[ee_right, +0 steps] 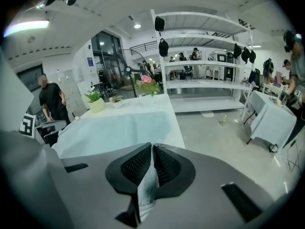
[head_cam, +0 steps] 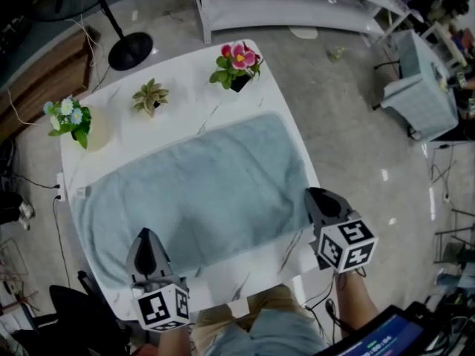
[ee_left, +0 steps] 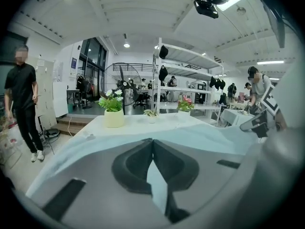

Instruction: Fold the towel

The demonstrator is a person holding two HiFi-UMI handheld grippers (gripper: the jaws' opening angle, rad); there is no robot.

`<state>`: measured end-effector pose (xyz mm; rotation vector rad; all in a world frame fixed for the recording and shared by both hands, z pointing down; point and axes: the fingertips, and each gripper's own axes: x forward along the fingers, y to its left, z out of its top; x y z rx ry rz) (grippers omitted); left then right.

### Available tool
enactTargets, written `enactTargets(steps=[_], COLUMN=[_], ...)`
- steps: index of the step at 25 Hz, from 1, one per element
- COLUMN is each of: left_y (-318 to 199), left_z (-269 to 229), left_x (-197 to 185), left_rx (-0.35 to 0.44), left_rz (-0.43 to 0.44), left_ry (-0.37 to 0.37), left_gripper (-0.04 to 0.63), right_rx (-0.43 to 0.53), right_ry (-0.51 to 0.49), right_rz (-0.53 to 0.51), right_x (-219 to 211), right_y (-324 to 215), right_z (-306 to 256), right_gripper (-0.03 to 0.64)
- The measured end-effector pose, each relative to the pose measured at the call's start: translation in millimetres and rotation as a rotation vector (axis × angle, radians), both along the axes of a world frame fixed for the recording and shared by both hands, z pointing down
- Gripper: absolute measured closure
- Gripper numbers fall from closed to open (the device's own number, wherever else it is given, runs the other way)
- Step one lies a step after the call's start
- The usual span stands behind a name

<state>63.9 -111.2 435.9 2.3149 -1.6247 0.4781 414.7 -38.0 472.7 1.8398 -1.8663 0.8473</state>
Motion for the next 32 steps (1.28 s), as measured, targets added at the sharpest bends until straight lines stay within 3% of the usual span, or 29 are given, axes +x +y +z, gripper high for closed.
enactTargets(steps=[14,32], left_y=[34.4,103.3], left_z=[-52.2,-56.0], left_x=[-117.6,-267.6], left_rx=[0.051,0.077], left_rz=[-0.13,-0.321], left_ry=[0.078,0.148], left_gripper=[0.588,0.588], right_rx=[0.176,0.23], right_ry=[0.113,0.17], right_rz=[-0.206,-0.539], right_x=[-146.7,-378.5], right_y=[-60.3,-89.5], right_z=[-99.6,-110.9], right_gripper=[0.584,0.584])
